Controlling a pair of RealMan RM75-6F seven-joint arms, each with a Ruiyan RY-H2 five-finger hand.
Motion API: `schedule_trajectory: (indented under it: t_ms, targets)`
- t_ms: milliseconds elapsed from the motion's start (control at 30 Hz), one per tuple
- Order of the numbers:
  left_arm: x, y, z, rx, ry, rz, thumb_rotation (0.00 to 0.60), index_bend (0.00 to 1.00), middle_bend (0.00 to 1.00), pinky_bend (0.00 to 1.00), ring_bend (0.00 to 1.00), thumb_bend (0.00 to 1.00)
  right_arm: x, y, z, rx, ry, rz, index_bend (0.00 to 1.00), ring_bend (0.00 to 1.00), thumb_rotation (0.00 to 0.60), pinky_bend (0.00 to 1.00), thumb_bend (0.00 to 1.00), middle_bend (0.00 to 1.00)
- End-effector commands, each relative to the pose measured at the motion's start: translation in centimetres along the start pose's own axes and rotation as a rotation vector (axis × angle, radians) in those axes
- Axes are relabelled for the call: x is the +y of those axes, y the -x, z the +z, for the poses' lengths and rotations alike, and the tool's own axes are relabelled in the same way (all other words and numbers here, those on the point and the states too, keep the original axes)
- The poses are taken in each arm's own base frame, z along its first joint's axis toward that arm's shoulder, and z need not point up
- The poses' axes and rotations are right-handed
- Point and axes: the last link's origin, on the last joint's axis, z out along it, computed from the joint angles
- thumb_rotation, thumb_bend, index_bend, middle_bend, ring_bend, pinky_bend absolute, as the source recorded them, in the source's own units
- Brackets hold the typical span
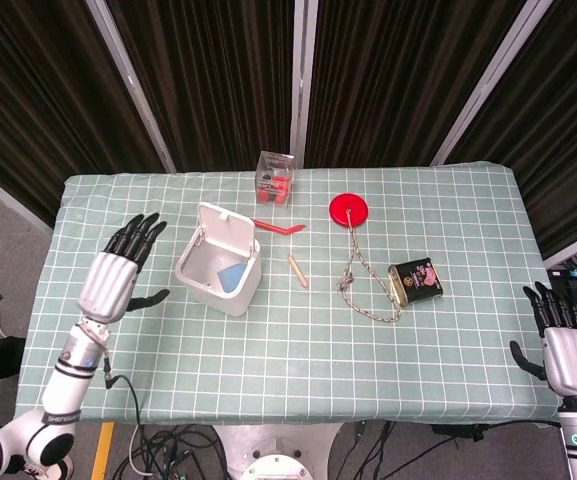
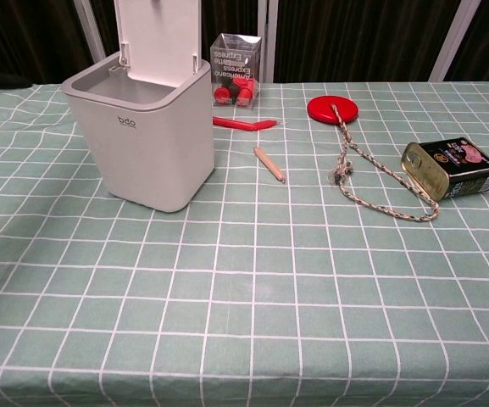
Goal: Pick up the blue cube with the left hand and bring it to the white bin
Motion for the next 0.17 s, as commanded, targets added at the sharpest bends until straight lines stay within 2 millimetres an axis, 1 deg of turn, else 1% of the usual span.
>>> schedule_trajectory:
  t_ms: [33,100,167]
  targets:
    - [-2.5,0.0,-4.6,-0.072,-0.093,0.106,0.600,0.04,0.05,0.17,0.00,0.01,-0.2,-0.2,0.0,0.004,-0.006,-0.003,0.00,0.00,0.600,0.00,0.26,0.01]
    - [-3.9,0.2,-7.2,-0.118,-0.153,0.156,0.600,0.04,0.05,0.16,0.00,0.01,-0.3,-0.3,-0.1,0.009,-0.007,-0.005,0.00,0.00,0.600,0.00,0.26,0.01]
    - [-4.9,0.4,-9.2,-0.147,-0.198,0.178,0.600,0.04,0.05,0.16,0.00,0.01,-0.4,-0.3,-0.1,0.008,-0.007,-0.007,0.00,0.00,0.600,0.00,0.26,0.01]
